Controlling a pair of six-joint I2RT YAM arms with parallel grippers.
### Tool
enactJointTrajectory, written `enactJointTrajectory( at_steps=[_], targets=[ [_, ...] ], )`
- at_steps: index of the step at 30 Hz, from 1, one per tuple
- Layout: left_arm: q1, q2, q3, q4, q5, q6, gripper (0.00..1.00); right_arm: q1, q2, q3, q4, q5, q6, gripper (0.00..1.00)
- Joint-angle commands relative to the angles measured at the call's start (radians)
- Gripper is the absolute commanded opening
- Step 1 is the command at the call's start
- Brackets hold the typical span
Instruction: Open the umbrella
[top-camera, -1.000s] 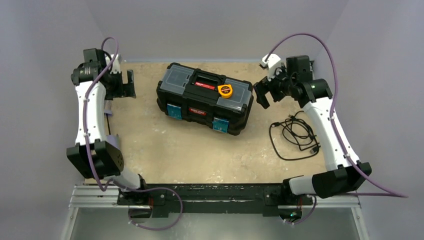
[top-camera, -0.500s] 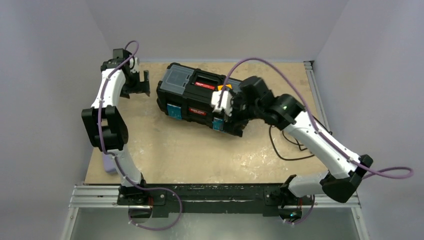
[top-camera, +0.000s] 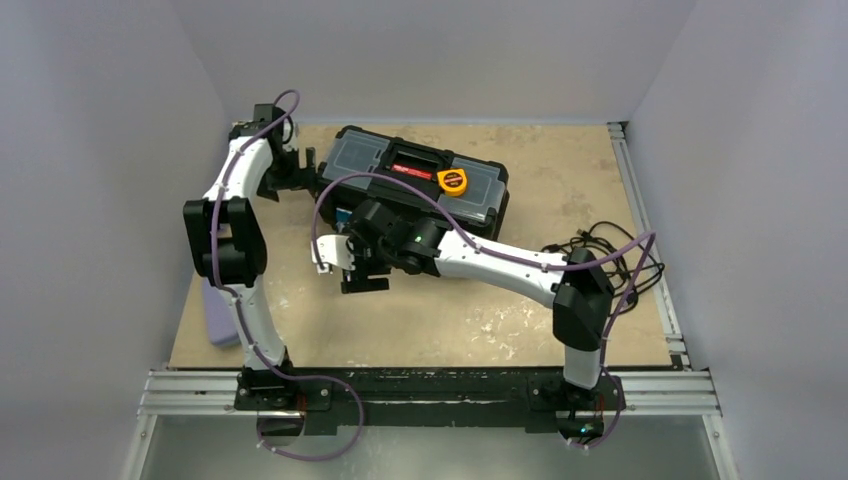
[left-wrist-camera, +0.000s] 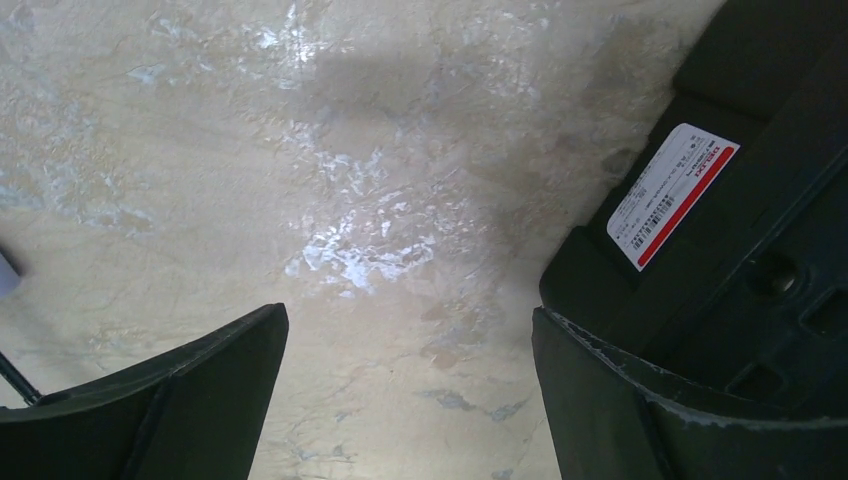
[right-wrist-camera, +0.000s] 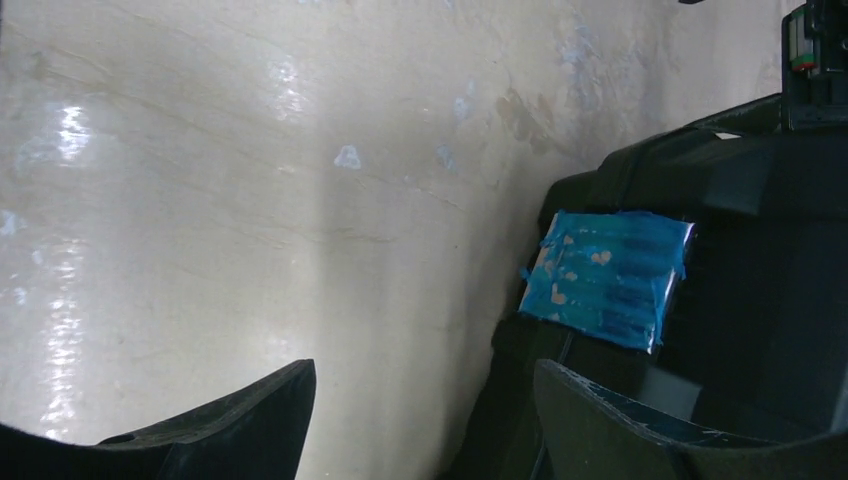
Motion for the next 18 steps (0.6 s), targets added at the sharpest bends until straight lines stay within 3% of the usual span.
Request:
enactJointTrajectory(
  at_steps=[1,6,13,18],
  targets=[
    [-0.072,-0.018,0.02,0.026,0.042,-0.001,0.92,-0.057,-0.014,-0.052,0.181,0.039,0.008,0.78],
    [-0.15,-0.035,-0.005,0.051,0.144,-0.026,0.9,-0.184,-0.024,-0.123,0.217,0.127,0.006,0.76],
    [-0.298,0.03,0.099,0.068,0.251,-0.053,0.89,-0.439,-0.118,-0.322,0.268,0.201,-0.095,0.75],
    [-0.398,0.181,0.319,0.088,0.269,-0.08,0.89,-0.645,-0.144,-0.331,0.255,0.201,-0.136,0.75]
  ],
)
